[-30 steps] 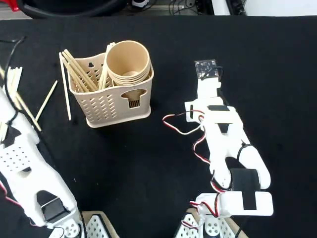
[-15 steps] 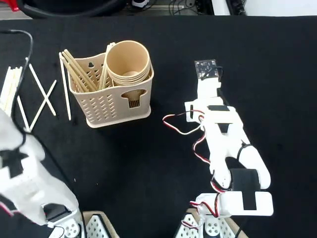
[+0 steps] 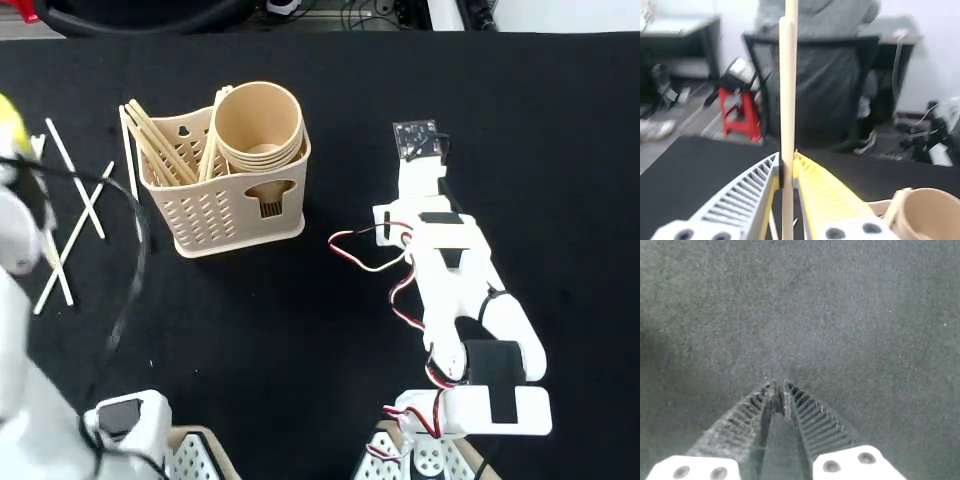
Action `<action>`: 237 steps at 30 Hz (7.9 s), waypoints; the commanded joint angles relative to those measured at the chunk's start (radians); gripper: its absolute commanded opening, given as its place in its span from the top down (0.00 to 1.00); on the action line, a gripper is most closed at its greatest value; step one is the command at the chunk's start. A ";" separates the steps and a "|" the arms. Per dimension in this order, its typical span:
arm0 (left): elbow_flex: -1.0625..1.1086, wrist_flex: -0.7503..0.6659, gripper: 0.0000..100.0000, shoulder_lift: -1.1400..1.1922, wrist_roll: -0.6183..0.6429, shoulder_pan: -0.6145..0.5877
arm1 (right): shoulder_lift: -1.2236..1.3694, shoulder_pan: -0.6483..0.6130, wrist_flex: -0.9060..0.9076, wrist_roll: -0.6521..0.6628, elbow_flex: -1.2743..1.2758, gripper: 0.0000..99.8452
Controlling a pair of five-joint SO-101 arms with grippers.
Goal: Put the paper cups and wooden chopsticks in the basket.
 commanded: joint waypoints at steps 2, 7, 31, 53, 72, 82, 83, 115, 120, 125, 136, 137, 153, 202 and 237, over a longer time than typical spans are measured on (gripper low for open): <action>0.579 -0.434 0.97 -0.365 0.006 0.076 | -0.004 -0.015 0.008 0.009 -0.051 0.99; 1.069 -0.990 0.97 -0.626 0.081 0.133 | -0.004 -0.017 0.008 0.009 -0.051 0.99; 1.408 -1.470 0.97 -0.206 0.396 0.168 | -0.004 -0.017 0.003 0.009 -0.056 0.99; 1.046 -0.706 0.85 -0.370 0.226 0.019 | -0.004 -0.017 0.005 0.009 -0.056 0.99; 0.568 -0.321 0.85 0.486 0.023 -0.312 | -0.004 -0.017 0.008 0.009 -0.056 0.99; 0.484 -0.520 0.86 0.895 0.011 -0.335 | -0.004 -0.017 0.006 0.009 -0.054 0.99; 0.463 -0.523 0.86 0.927 0.012 -0.340 | -0.004 -0.017 0.006 0.009 -0.054 0.99; -0.522 0.037 0.97 1.544 0.041 -0.303 | -0.004 -0.017 0.005 0.009 -0.054 0.99; -0.676 0.129 0.97 1.550 0.127 -0.252 | -0.004 -0.017 0.006 0.009 -0.054 0.99; -0.716 0.057 0.97 1.571 0.140 -0.185 | -0.012 -0.015 0.008 0.009 -0.051 0.99; -0.723 -0.146 0.97 1.798 0.133 -0.231 | -0.012 -0.017 0.008 0.009 -0.053 0.99; -0.723 -0.153 0.97 1.803 0.133 -0.232 | -0.012 -0.017 0.008 0.009 -0.054 0.99; -0.923 -0.029 0.97 1.784 0.141 -0.211 | -0.005 -0.017 0.005 0.009 -0.054 0.99; -1.145 0.327 0.97 1.620 0.138 -0.228 | -0.010 -0.014 0.008 0.009 -0.054 0.99; 1.201 -0.934 0.97 -0.720 0.356 -0.084 | -0.004 -0.035 0.003 0.049 -0.051 0.99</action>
